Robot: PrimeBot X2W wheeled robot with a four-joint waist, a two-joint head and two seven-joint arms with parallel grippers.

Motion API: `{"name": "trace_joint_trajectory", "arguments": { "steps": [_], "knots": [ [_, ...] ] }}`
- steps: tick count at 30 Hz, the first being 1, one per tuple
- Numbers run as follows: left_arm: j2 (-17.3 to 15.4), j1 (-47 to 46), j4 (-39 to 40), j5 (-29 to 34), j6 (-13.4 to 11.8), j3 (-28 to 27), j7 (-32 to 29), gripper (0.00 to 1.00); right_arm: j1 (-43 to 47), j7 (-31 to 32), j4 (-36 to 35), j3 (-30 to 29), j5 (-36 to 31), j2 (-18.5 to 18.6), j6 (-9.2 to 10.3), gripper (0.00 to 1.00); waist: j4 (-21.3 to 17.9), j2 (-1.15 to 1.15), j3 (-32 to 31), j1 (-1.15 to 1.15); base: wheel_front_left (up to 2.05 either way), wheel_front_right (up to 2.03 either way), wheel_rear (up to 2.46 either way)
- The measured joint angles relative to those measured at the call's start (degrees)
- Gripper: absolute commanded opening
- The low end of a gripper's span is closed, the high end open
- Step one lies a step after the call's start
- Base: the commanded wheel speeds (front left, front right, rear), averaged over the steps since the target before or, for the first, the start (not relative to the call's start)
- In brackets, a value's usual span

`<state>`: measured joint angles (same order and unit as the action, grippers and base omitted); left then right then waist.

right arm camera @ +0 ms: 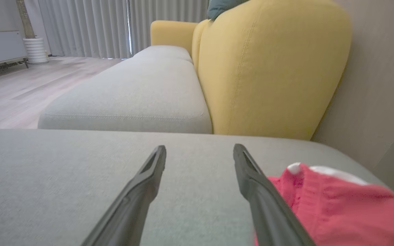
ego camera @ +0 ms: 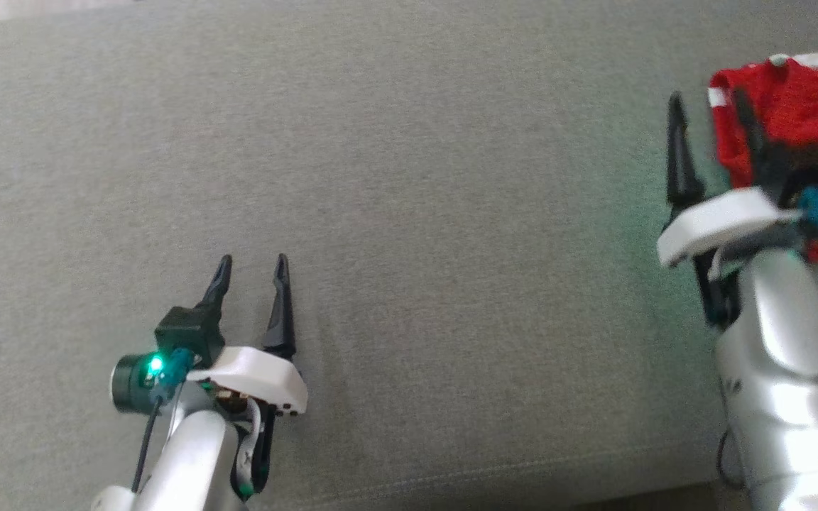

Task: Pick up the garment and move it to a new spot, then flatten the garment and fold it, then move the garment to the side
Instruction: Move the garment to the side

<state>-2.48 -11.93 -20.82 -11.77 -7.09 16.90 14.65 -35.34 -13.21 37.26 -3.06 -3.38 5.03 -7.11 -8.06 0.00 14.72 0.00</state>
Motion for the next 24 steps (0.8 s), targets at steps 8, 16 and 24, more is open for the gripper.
{"name": "trace_joint_trajectory", "arguments": {
  "steps": [8, 16, 24],
  "knots": [
    [0.0, 1.4, -0.1, 0.0, -0.8, -3.2, 0.0, 1.0, 7.6, -1.0, 0.2, 0.6, 4.1, -1.5, 0.0, 1.0, 4.1, 0.0, -1.8, 0.0, 0.0, 0.0, 0.0],
    [0.1, 2.3, -0.6, 0.0, -0.8, -5.1, 0.0, 1.0, 10.6, -1.1, 0.5, 4.4, 8.4, -1.7, 0.0, 1.0, 6.2, 0.0, -4.1, 0.0, 0.0, 0.0, 0.0],
    [0.1, 3.7, -0.8, 0.0, -1.0, -6.7, 0.0, 1.0, 12.9, -1.2, -0.5, 6.3, 10.3, -1.8, 0.0, 1.0, 6.6, 0.0, -6.4, 0.0, 0.0, 0.0, 0.0]
  ]
}}
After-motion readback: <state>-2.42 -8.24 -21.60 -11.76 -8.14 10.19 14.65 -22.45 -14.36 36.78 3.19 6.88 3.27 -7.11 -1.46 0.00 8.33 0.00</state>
